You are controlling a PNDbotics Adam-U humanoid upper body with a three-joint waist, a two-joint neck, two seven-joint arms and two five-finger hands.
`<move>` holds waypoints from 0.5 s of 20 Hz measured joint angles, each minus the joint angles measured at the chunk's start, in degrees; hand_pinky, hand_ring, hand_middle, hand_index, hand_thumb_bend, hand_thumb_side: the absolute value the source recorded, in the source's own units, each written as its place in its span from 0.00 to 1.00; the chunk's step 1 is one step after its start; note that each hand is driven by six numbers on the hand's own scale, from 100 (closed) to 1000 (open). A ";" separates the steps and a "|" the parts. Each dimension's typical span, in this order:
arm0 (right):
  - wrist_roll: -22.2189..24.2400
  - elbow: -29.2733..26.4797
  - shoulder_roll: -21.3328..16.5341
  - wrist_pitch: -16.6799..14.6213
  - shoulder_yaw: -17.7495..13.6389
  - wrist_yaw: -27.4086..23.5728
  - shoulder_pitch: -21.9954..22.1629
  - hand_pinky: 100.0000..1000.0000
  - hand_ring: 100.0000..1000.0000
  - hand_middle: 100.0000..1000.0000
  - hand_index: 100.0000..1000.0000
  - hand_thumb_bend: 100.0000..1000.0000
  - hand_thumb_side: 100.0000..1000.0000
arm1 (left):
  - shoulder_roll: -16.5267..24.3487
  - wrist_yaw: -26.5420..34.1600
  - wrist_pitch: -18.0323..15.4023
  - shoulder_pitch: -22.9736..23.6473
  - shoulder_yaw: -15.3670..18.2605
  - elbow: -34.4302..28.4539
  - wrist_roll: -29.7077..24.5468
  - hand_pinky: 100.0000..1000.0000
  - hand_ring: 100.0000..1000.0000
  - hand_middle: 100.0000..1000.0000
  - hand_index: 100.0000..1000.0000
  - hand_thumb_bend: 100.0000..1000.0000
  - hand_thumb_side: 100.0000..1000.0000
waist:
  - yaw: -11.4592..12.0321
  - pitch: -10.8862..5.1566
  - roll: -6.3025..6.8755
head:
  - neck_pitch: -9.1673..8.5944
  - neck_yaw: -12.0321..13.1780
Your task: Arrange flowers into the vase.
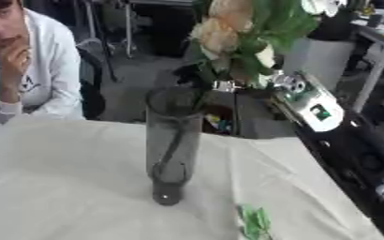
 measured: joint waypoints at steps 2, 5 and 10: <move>0.34 -0.60 0.00 0.34 -0.01 -0.54 -0.11 0.94 1.00 1.00 1.00 0.20 0.93 | 0.00 0.00 0.01 0.01 0.00 0.00 -0.01 0.76 0.88 0.84 0.97 0.00 1.00 | -0.05 0.00 0.00 | 0.00 -0.01; 0.72 -1.01 0.00 0.72 0.01 -1.00 -0.13 0.95 1.00 1.00 1.00 0.22 0.90 | 0.00 0.00 0.03 0.07 0.00 0.00 -0.03 0.76 0.88 0.84 0.97 0.00 1.00 | -0.15 0.00 0.00 | 0.00 -0.02; 0.68 -1.08 -0.02 0.68 0.80 -1.17 -0.13 0.95 1.00 1.00 1.00 0.22 0.82 | 0.00 0.00 0.03 0.09 0.00 0.00 -0.03 0.76 0.88 0.84 0.97 0.00 1.00 | -0.14 0.00 0.00 | 0.01 -0.02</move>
